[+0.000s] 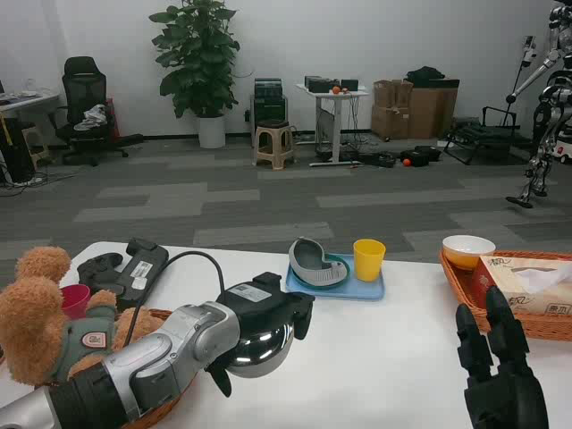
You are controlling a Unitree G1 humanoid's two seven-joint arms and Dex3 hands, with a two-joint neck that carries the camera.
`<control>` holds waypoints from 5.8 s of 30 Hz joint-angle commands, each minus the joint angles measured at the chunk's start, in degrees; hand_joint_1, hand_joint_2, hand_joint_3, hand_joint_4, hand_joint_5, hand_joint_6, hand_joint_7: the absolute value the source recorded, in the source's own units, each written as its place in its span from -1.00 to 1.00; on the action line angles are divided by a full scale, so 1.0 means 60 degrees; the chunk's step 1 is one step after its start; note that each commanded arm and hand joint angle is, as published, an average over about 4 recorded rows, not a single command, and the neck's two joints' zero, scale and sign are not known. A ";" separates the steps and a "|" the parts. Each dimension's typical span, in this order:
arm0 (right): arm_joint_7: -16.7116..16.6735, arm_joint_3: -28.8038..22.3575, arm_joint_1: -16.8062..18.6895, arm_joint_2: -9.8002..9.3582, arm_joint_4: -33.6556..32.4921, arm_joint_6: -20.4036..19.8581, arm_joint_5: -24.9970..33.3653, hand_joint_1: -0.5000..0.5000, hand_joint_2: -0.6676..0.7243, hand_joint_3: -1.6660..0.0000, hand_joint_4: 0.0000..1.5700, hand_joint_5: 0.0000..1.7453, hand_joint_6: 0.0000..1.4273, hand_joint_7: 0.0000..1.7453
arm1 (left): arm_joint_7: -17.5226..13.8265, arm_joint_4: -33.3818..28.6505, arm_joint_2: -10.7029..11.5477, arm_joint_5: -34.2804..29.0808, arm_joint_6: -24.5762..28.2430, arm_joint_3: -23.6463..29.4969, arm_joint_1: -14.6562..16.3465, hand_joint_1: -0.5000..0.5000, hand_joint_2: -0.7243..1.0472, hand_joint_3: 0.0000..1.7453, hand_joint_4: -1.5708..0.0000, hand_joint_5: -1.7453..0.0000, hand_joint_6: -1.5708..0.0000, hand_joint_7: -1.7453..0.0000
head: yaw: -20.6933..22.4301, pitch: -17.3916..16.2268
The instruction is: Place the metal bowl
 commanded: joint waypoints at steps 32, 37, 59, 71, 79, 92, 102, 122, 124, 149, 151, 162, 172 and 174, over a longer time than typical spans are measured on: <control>-0.0057 0.0415 -0.1137 0.0059 0.0397 0.0243 -0.0377 0.50 1.00 1.00 -1.00 -1.00 -1.00 -0.92 | 0.0675 0.3594 -0.1380 0.0579 -0.1208 -0.0074 -0.0020 -1.00 1.00 0.90 -0.90 -1.00 -0.53 -0.84 | -0.0076 -0.0700; -0.0061 0.0389 -0.1118 0.0077 0.0393 0.0203 -0.0293 0.50 1.00 1.00 -1.00 -1.00 -1.00 -0.92 | 0.1451 0.5019 -0.1977 0.0623 -0.1479 -0.0074 -0.0145 -1.00 1.00 0.88 -0.90 -1.00 -0.51 -0.84 | -0.0049 -0.0708; -0.0061 0.0338 -0.0873 0.0077 0.0338 0.0199 -0.0139 0.50 1.00 1.00 -1.00 -1.00 -1.00 -0.92 | 0.4158 0.8831 -0.3636 0.1077 -0.3047 0.0237 -0.0343 -1.00 1.00 0.93 -0.58 -1.00 -0.33 -0.92 | -0.0042 -0.0931; -0.0061 0.0312 -0.0833 0.0077 0.0353 0.0196 -0.0120 0.50 1.00 1.00 -1.00 -1.00 -1.00 -0.92 | 0.4147 0.9615 -0.3834 0.0429 -0.3211 0.0464 -0.0354 -1.00 1.00 1.00 0.29 -1.00 -0.25 -0.92 | -0.0072 -0.1063; -0.0061 0.0308 -0.0770 0.0077 0.0353 0.0188 -0.0109 0.50 1.00 1.00 -1.00 -1.00 -1.00 -0.92 | 0.4092 0.9791 -0.3852 0.0180 -0.3493 0.0578 -0.0321 -0.97 1.00 1.00 1.00 -1.00 0.49 -0.48 | -0.0047 -0.1102; -0.0061 0.0312 -0.0770 0.0077 0.0367 0.0192 -0.0095 0.50 1.00 1.00 -1.00 -1.00 -1.00 -0.92 | 0.3502 0.9132 -0.3688 0.0396 -0.3841 0.1402 0.0020 -0.91 1.00 0.50 1.00 -0.62 1.00 0.62 | -0.0061 -0.1075; -0.0061 0.0312 -0.0770 0.0077 0.0360 0.0185 -0.0091 0.50 1.00 1.00 -1.00 -1.00 -1.00 -0.92 | 0.3315 0.8370 -0.3607 0.0931 -0.3958 0.2266 0.0412 -0.91 -0.32 -0.82 1.00 0.82 1.00 0.68 | -0.0031 -0.1015; -0.0061 0.0257 -0.0712 0.0077 0.0331 0.0170 -0.0077 0.50 1.00 1.00 -1.00 -1.00 -1.00 -0.92 | 0.3839 0.6216 -0.3746 -0.1248 -0.5680 0.5057 0.1752 -0.91 -0.80 -0.90 1.00 0.88 1.00 0.68 | -0.0133 -0.0924; -0.0061 0.0246 -0.0712 0.0077 0.0309 0.0170 -0.0077 0.50 1.00 1.00 -1.00 -1.00 -1.00 -0.92 | 0.3887 0.6059 -0.3772 -0.2230 -0.6028 0.5174 0.1939 -0.91 -0.80 -0.90 1.00 0.91 1.00 0.68 | -0.0159 -0.0882; -0.0031 -0.0398 -0.0477 -0.0062 -0.0101 0.0170 -0.0120 0.50 1.00 1.00 -1.00 -1.00 -1.00 -0.92 | -0.0676 0.2661 -0.3644 -1.4102 -0.8737 0.4745 0.3118 -0.91 -0.80 -1.00 1.00 1.00 1.00 0.68 | -0.0846 0.0279; -0.0031 -0.0479 -0.0477 -0.0106 -0.0167 0.0170 -0.0142 0.50 1.00 1.00 -1.00 -1.00 -1.00 -0.92 | -0.0881 0.2434 -0.3548 -1.4564 -0.8737 0.4840 0.3228 -0.91 -0.80 -1.00 1.00 1.00 1.00 0.72 | -0.0933 0.0346; -0.0031 -0.0618 -0.0748 -0.0216 -0.0307 0.0207 -0.0245 0.50 1.00 1.00 -1.00 -1.00 -1.00 -0.92 | -0.0962 0.2177 -0.3160 -1.4586 -0.8650 0.5463 0.3806 -0.91 -0.80 -1.00 1.00 1.00 1.00 0.74 | -0.0944 0.0298; -0.0031 -0.0589 -0.1071 -0.0241 -0.0292 0.0258 -0.0348 0.50 1.00 1.00 -1.00 -1.00 -1.00 -0.92 | -0.1116 0.2379 -0.3171 -1.4824 -0.8401 0.5562 0.4169 -0.91 -0.50 -0.90 1.00 1.00 1.00 0.76 | -0.1149 0.0166; -0.0031 -0.0581 -0.1104 -0.0256 -0.0292 0.0258 -0.0355 0.50 1.00 1.00 -1.00 -1.00 -1.00 -0.92 | -0.1123 0.2371 -0.3200 -1.4831 -0.8401 0.5646 0.4242 -0.91 -0.50 -0.90 1.00 1.00 1.00 0.76 | -0.1179 0.0132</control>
